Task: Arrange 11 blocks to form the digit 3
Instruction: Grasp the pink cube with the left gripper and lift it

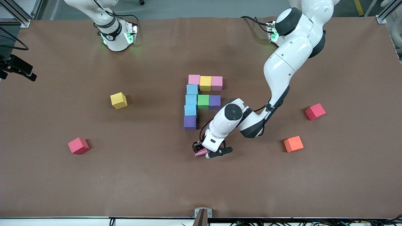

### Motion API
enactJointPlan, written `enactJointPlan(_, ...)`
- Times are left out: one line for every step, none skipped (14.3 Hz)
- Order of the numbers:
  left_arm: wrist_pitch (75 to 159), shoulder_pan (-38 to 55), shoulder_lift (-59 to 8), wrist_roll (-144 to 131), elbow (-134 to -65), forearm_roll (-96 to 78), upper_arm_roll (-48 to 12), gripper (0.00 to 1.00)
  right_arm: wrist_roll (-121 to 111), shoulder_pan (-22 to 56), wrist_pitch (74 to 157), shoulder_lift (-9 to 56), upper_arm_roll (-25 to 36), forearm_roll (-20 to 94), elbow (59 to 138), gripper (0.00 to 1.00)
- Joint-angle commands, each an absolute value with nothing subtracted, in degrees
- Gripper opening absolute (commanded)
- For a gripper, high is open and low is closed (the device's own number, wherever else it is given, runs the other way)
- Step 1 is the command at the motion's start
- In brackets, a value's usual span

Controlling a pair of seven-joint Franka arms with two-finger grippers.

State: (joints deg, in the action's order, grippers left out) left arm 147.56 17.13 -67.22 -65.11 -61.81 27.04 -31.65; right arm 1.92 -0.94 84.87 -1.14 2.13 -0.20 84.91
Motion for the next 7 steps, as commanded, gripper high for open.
enactJointPlan(145.90, 17.32, -64.17, -65.82, -61.87, 24.44, -30.76, 0.27, 2.02, -1.85, 84.55, -1.14, 1.32, -0.70, 84.29, 1.00)
enactJointPlan(144.77, 16.88, -63.12, -67.31, -62.66, 24.52, -30.76, 0.27, 2.02, -1.85, 84.64, -1.14, 1.32, -0.62, 84.29, 1.00)
enactJointPlan(142.58, 15.92, -62.58, -68.89, -62.84, 25.22, -30.76, 0.27, 2.02, -1.85, 84.73, -1.14, 1.32, -0.44, 84.29, 1.00)
enactJointPlan(140.04, 15.47, -61.10, -70.56, -63.02, 25.22, -30.76, 0.26, 2.02, -1.85, 84.73, -1.14, 1.32, -0.35, 84.29, 1.00)
enactJointPlan(137.05, 15.47, -59.78, -73.19, -63.28, 25.31, -30.67, 0.26, 2.02, -1.85, 84.64, -1.14, 1.32, -0.35, 84.29, 1.00)
enactJointPlan(133.19, 15.38, -58.37, -77.91, -63.37, 25.40, -30.24, 0.24, 2.02, -1.85, 84.73, -1.06, 1.32, -0.35, 84.29, 1.00)
enactJointPlan(129.76, 15.47, -57.23, -82.31, -63.37, 25.49, -28.93, 0.24, 2.02, -1.85, 84.73, -1.05, 1.32, -0.26, 84.29, 1.00)
